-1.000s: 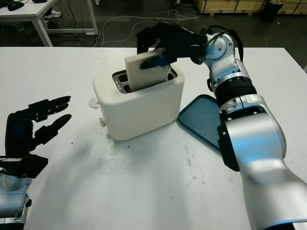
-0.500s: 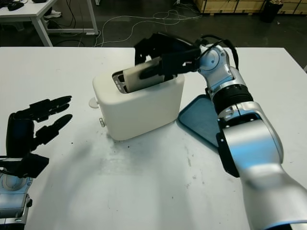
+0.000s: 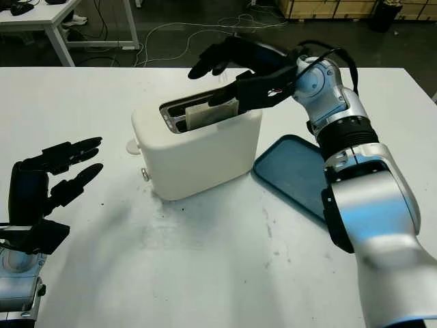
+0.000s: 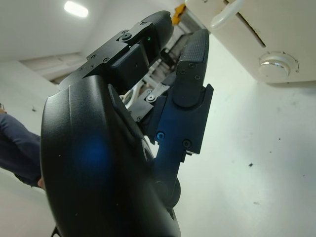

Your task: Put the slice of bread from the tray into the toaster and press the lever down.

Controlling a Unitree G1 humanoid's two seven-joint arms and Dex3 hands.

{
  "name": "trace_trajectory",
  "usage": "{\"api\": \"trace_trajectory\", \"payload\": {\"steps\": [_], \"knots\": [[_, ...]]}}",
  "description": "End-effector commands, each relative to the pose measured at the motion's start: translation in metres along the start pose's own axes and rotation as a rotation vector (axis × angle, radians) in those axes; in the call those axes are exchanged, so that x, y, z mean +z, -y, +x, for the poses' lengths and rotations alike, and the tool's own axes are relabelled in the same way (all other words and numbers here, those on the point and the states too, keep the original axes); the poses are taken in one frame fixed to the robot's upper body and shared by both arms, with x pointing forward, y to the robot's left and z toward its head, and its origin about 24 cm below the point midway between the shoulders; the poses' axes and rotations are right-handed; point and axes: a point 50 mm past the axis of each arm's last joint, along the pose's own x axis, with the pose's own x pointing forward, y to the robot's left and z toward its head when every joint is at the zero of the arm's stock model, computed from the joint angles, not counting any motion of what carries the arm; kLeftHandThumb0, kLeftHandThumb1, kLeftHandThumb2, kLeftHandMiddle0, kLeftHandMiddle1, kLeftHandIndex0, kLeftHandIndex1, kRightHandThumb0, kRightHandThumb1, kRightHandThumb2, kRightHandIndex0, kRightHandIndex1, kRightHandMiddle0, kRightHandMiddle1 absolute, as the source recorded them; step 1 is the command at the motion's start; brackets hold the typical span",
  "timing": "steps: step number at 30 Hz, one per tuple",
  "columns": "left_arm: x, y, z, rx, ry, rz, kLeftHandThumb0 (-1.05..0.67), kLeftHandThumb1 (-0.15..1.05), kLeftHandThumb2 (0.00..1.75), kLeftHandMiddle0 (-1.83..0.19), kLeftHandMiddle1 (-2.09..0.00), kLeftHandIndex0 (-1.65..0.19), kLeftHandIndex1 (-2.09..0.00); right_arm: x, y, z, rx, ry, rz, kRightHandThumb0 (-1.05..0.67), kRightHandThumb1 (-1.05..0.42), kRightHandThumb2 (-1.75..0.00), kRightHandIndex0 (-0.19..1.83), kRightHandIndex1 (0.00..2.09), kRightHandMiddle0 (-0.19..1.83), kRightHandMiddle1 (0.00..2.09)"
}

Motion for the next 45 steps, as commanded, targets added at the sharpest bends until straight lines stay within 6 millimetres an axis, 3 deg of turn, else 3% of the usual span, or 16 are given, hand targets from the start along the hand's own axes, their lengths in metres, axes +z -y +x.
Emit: {"api": "trace_trajectory", "payload": {"steps": [1, 6, 8, 11, 15, 24, 25, 26, 27, 29, 32, 40, 45], "knots": [[0.000, 0.000, -0.002, 0.002, -0.003, -0.003, -0.32, 0.92, 0.04, -1.04, 0.00, -0.93, 0.00, -0.002, 0.010, -0.007, -0.067, 0.001, 0.000, -0.78, -0.85, 0.00, 0.29, 0.89, 0.80, 0.02], [0.001, -0.001, -0.001, 0.002, -0.004, 0.000, -0.31, 0.92, 0.04, -1.04, 0.00, -0.92, 0.00, -0.011, 0.017, -0.023, -0.236, 0.027, 0.092, -0.74, -0.87, 0.00, 0.44, 0.68, 0.83, 0.01], [0.001, -0.002, -0.001, 0.000, -0.005, -0.002, -0.31, 0.92, 0.04, -1.04, 0.00, -0.92, 0.00, -0.019, 0.012, -0.033, -0.332, 0.028, 0.150, -0.70, -0.90, 0.00, 0.57, 0.52, 0.85, 0.01], [0.001, -0.002, 0.001, 0.001, 0.008, 0.001, -0.32, 0.92, 0.04, -1.04, 0.00, -0.92, 0.00, -0.029, -0.001, -0.048, -0.444, 0.033, 0.278, -0.60, -0.88, 0.00, 0.70, 0.52, 0.89, 0.03], [0.003, -0.003, 0.005, 0.001, 0.040, -0.005, -0.31, 0.92, 0.03, -1.04, 0.00, -0.93, 0.00, -0.043, -0.037, -0.082, -0.548, -0.022, 0.408, -0.51, -0.86, 0.00, 0.80, 0.57, 0.94, 0.04], [0.010, -0.004, 0.017, -0.001, 0.125, 0.001, -0.28, 0.90, 0.00, -1.20, -0.09, -1.00, -0.03, -0.055, -0.118, -0.148, -0.629, -0.163, 0.677, -0.42, -0.91, -0.01, 0.97, 0.37, 0.99, 0.02], [0.011, -0.004, 0.018, 0.000, 0.135, 0.000, -0.28, 0.90, 0.00, -1.19, -0.16, -1.01, -0.02, -0.054, -0.124, -0.153, -0.642, -0.183, 0.693, -0.42, -0.92, -0.01, 0.99, 0.36, 0.99, 0.01], [0.012, -0.004, 0.020, 0.000, 0.146, 0.006, -0.27, 0.89, 0.00, -1.01, -0.60, -1.03, -0.01, -0.053, -0.130, -0.158, -0.664, -0.212, 0.708, -0.44, -0.91, -0.01, 1.01, 0.36, 1.00, 0.02], [0.013, -0.005, 0.021, 0.001, 0.157, 0.010, -0.26, 0.89, 0.00, -0.88, -0.92, -1.04, -0.01, -0.051, -0.134, -0.161, -0.682, -0.232, 0.719, -0.46, -0.90, 0.00, 1.02, 0.35, 1.02, 0.02], [0.013, -0.005, 0.023, 0.001, 0.186, 0.038, -0.26, 0.88, 0.00, -0.75, -1.32, -1.07, -0.01, -0.047, -0.143, -0.167, -0.715, -0.255, 0.752, -0.47, -0.89, 0.00, 1.04, 0.35, 1.04, 0.03], [0.015, -0.005, 0.026, 0.002, 0.223, 0.076, -0.24, 0.86, 0.00, -0.68, -1.64, -1.10, -0.01, -0.045, -0.151, -0.172, -0.740, -0.278, 0.781, -0.47, -0.91, -0.01, 1.06, 0.35, 1.05, 0.03], [0.019, -0.008, 0.031, -0.032, 0.252, 0.179, -0.27, 0.83, 0.00, -0.66, -1.75, -1.10, -0.01, -0.043, -0.157, -0.170, -0.756, -0.283, 0.860, -0.46, -0.92, -0.01, 1.06, 0.37, 1.07, 0.02], [0.021, -0.009, 0.034, -0.056, 0.270, 0.264, -0.31, 0.82, 0.00, -0.68, -1.75, -1.10, 0.00, -0.041, -0.171, -0.161, -0.751, -0.299, 0.980, -0.50, -0.90, 0.00, 1.09, 0.38, 1.11, 0.03]]}}
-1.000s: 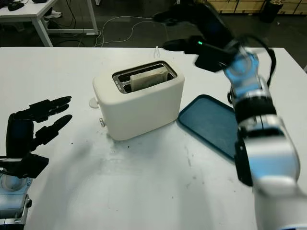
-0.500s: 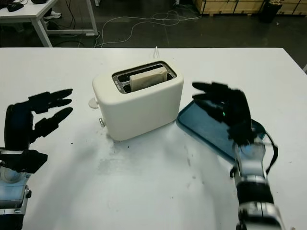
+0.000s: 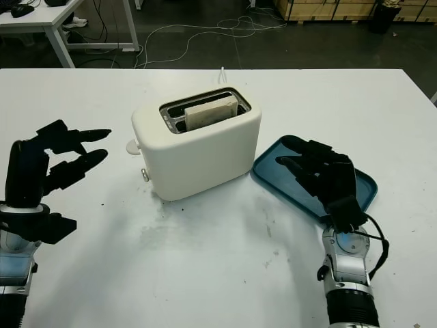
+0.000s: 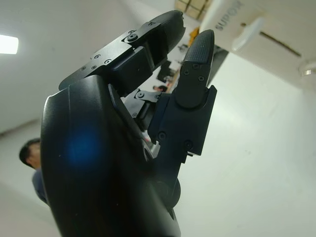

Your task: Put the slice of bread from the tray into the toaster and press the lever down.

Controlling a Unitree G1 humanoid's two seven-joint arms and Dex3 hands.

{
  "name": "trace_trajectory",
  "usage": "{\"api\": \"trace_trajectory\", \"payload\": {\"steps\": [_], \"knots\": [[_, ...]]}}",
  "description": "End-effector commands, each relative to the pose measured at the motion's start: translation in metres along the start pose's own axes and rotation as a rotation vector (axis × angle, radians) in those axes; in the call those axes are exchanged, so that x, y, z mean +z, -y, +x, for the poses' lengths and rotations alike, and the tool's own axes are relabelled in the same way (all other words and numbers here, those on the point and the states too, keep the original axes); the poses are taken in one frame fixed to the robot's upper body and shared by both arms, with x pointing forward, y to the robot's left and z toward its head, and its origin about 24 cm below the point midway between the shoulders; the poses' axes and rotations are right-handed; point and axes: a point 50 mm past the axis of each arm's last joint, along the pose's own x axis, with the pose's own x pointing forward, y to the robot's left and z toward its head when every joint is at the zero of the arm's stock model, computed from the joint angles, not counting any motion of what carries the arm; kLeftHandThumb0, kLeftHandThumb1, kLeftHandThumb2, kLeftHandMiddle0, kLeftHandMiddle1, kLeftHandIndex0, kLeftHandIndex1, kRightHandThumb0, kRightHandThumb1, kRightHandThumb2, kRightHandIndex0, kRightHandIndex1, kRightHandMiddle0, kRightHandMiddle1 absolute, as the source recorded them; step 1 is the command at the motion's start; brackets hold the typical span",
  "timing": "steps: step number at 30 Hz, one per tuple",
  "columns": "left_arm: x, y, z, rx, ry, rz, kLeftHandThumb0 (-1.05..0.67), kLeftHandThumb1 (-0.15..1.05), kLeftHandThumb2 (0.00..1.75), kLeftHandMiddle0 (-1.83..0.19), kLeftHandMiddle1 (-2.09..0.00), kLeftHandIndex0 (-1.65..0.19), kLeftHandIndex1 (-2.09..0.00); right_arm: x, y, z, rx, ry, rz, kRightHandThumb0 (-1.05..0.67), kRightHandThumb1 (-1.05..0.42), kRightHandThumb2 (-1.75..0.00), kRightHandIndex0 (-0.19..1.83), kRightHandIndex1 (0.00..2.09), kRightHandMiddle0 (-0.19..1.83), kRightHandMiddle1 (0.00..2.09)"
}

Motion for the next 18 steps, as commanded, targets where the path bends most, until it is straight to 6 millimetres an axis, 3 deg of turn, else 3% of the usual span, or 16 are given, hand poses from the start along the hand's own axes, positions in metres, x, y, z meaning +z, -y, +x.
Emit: {"api": "trace_trajectory", "payload": {"steps": [1, 8, 18], "knots": [[0.003, -0.004, 0.006, 0.006, 0.035, 0.044, -0.31, 0.82, 0.00, -0.68, -1.75, -1.10, 0.00, -0.005, -0.006, -0.002, -0.010, -0.030, 0.035, -0.51, -0.90, 0.00, 1.10, 0.38, 1.12, 0.03], [0.001, -0.002, 0.009, -0.033, 0.078, 0.151, -0.34, 0.80, 0.00, -0.70, -1.75, -1.13, -0.01, -0.009, -0.019, -0.006, -0.012, -0.066, 0.051, -0.51, -0.89, 0.00, 1.17, 0.35, 1.15, 0.02], [-0.007, 0.007, 0.018, -0.060, 0.150, 0.248, -0.31, 0.83, 0.01, -0.71, -1.75, -1.13, -0.01, -0.008, -0.024, -0.006, 0.030, -0.066, 0.057, -0.55, -0.89, 0.00, 1.15, 0.35, 1.15, 0.01]]}}
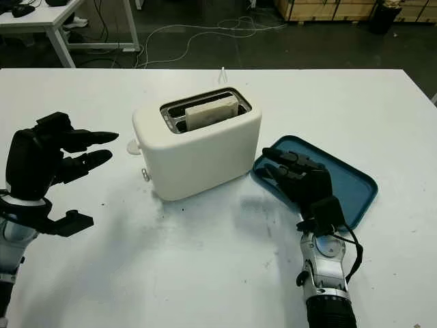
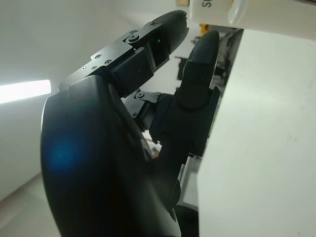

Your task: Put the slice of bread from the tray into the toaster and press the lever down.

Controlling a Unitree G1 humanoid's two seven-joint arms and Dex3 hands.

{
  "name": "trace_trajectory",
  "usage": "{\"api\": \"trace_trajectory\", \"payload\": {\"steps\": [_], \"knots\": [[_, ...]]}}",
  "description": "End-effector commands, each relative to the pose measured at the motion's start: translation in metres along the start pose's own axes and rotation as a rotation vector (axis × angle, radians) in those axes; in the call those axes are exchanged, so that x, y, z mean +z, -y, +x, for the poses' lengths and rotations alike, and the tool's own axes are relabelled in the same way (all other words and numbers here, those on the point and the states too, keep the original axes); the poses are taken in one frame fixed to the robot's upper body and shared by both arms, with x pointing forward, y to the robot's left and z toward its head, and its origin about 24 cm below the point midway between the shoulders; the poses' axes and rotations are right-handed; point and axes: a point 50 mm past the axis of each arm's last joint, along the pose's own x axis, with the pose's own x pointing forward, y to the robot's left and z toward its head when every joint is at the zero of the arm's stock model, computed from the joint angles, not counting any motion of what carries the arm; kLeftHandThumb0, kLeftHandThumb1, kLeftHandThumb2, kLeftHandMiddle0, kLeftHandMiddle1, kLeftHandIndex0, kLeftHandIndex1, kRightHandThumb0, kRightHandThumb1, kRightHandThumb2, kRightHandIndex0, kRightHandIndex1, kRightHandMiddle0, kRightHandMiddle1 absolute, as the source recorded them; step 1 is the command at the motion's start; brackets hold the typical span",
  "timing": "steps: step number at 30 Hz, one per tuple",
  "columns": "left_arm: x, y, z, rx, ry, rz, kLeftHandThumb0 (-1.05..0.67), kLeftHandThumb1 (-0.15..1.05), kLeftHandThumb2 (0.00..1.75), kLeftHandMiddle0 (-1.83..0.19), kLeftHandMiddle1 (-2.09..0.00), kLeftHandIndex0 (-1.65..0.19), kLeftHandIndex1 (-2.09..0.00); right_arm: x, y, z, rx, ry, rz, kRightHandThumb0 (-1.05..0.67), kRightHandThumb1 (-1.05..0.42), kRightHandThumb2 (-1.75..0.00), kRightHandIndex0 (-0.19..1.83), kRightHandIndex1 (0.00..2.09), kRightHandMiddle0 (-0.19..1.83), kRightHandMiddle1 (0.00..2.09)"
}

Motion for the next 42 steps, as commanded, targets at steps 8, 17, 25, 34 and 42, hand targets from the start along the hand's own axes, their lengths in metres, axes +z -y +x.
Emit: {"api": "trace_trajectory", "payload": {"steps": [8, 17, 25, 34, 42], "knots": [[-0.001, 0.007, 0.011, -0.072, 0.042, 0.000, -0.32, 0.85, 0.01, -0.68, -1.75, -1.13, 0.00, 0.002, -0.003, 0.001, 0.001, 0.003, 0.003, -0.55, -0.89, 0.00, 1.15, 0.36, 1.15, 0.00], [0.000, 0.013, 0.018, -0.111, 0.045, 0.016, -0.31, 0.85, 0.00, -0.68, -1.75, -1.14, -0.01, 0.006, -0.003, 0.001, -0.002, 0.009, 0.008, -0.53, -0.89, 0.00, 1.14, 0.37, 1.14, 0.00], [-0.001, 0.015, 0.020, -0.133, 0.048, -0.004, -0.26, 0.83, 0.00, -0.67, -1.75, -1.14, 0.00, 0.007, 0.003, 0.001, -0.018, 0.033, -0.026, -0.50, -0.90, 0.00, 1.10, 0.35, 1.11, 0.00], [-0.002, 0.017, 0.021, -0.157, 0.054, -0.001, -0.29, 0.87, 0.01, -0.64, -1.75, -1.12, 0.00, 0.007, 0.006, 0.000, -0.023, 0.036, -0.041, -0.50, -0.91, 0.00, 1.08, 0.34, 1.07, 0.00], [-0.002, 0.018, 0.020, -0.164, 0.051, -0.008, -0.30, 0.88, 0.01, -0.62, -1.75, -1.12, 0.00, 0.008, 0.006, 0.000, -0.023, 0.032, -0.032, -0.49, -0.91, 0.00, 1.08, 0.33, 1.06, 0.00]]}}
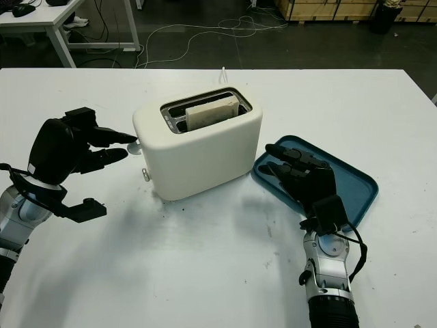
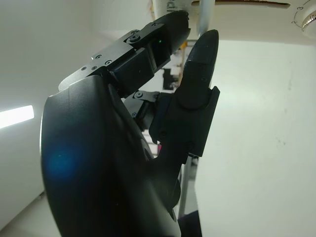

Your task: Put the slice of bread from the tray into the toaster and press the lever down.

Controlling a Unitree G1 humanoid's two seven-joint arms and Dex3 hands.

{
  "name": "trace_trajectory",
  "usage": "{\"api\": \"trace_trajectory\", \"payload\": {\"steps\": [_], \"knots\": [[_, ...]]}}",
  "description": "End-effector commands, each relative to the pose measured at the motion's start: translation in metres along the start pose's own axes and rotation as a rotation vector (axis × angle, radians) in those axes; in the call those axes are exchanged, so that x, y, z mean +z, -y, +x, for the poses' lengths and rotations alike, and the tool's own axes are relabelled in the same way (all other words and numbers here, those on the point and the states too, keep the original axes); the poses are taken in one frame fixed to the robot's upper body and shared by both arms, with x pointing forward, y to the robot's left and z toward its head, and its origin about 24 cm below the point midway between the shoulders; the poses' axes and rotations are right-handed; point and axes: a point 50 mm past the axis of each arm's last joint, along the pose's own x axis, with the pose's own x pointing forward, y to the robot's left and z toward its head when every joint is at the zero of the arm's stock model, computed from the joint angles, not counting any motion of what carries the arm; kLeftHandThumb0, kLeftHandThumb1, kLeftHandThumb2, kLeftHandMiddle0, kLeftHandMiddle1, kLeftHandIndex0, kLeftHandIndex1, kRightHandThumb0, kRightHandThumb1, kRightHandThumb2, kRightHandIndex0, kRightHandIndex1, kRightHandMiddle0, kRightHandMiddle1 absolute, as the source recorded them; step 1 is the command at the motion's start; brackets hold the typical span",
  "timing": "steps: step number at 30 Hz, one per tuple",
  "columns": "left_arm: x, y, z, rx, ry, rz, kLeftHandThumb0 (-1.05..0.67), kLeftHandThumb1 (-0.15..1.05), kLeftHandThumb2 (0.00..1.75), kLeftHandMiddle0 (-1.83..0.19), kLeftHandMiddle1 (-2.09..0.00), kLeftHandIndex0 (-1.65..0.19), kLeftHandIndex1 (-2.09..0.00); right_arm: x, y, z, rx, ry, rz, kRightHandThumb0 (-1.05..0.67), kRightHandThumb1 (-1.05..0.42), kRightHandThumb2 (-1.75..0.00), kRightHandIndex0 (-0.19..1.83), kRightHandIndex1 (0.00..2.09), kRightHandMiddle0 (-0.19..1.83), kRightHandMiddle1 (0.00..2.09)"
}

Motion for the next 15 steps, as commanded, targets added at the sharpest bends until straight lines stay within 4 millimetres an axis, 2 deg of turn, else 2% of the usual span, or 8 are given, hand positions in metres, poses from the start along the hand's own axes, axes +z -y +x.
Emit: {"api": "trace_trajectory", "payload": {"steps": [1, 15], "knots": [[0.0024, 0.0001, 0.0023, -0.005, 0.027, -0.006, -0.30, 0.88, 0.00, -0.62, -1.75, -1.12, 0.00, 0.0004, 0.0020, -0.0010, -0.008, 0.009, -0.002, -0.49, -0.91, 0.00, 1.08, 0.33, 1.06, 0.00], [0.0013, 0.0056, -0.0005, -0.023, 0.028, -0.021, -0.27, 0.86, 0.00, -0.62, -1.75, -1.12, 0.00, 0.0011, 0.0040, -0.0006, -0.023, 0.007, -0.016, -0.48, -0.92, 0.00, 1.07, 0.33, 1.06, 0.00]]}}
